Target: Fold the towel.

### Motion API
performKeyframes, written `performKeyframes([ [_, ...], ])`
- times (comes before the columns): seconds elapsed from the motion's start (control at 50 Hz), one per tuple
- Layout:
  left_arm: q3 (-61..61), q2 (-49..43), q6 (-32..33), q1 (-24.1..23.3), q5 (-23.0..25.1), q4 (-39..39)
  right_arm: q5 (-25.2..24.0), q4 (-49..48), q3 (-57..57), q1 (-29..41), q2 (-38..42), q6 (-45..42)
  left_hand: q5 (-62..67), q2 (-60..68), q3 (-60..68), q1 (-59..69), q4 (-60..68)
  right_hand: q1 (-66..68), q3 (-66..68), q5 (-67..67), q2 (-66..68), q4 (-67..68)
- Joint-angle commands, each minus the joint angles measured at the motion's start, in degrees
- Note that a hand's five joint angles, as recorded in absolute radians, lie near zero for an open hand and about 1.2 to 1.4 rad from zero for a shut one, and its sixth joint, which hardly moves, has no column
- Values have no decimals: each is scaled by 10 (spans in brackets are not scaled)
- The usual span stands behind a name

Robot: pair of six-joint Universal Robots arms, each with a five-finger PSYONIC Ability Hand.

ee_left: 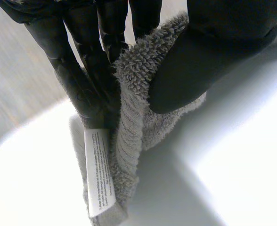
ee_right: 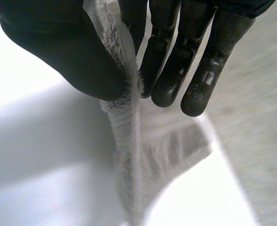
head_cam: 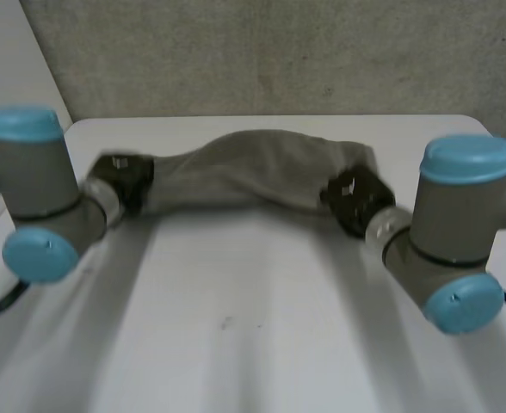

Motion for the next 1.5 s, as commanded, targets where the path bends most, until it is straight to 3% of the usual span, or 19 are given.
performKeyframes([
  [0.02,-179,50,6,-7,-15,-24,1,104,58,-6,1,-30,116,106,105,139,103,249,119,133,126,116],
  [0.1,-222,98,10,-9,-21,-50,-3,115,73,-18,-26,-27,116,106,105,139,103,249,119,133,126,116],
  [0.12,-236,120,12,-11,-21,-61,-4,115,83,-23,-41,-27,25,15,14,47,11,249,119,133,126,116],
  [0.14,-236,120,12,-11,-21,-61,-4,115,83,-23,-41,-27,24,14,13,46,10,249,119,133,126,116],
  [0.18,-246,156,26,-13,-17,-71,-5,112,99,-26,-56,-27,-336,-346,-347,-314,-349,249,119,133,126,116],
  [0.22,-244,170,40,-13,-17,-71,-6,109,105,-26,-58,-27,-398,-408,-409,-375,-411,249,119,133,126,116],
  [0.34,-209,181,99,-7,-15,-62,-5,73,127,-29,-58,-27,-400,-410,-411,-378,-413,249,119,133,126,116],
  [0.46,-173,168,108,-12,-12,-56,-5,37,139,-33,-55,-27,-389,-398,-399,-366,-402,249,119,133,126,116],
  [0.58,-119,95,111,-12,32,-64,-6,29,144,-42,-53,-26,-368,-378,-379,-346,-382,249,119,133,126,116],
  [0.68,-76,39,120,-6,46,-96,-6,26,149,-54,-50,-26,-284,-294,-295,-262,-298,249,119,133,126,116],
  [0.88,-71,21,137,-1,42,-178,-6,23,154,-64,-44,-27,-323,-333,-334,-300,-336,249,119,133,126,116],
  [1.1,-115,118,129,3,42,-197,-5,24,153,-64,-32,-29,-330,-340,-340,-307,-343,249,119,133,126,116],
  [1.34,-291,224,79,-12,48,-173,-1,8,153,-67,-31,-22,-333,-343,-344,-310,-346,249,119,133,126,116],
  [1.5,-379,246,79,-14,45,-103,-3,-9,141,-77,-31,103,-323,-333,-334,-300,-336,249,119,133,126,116],
])
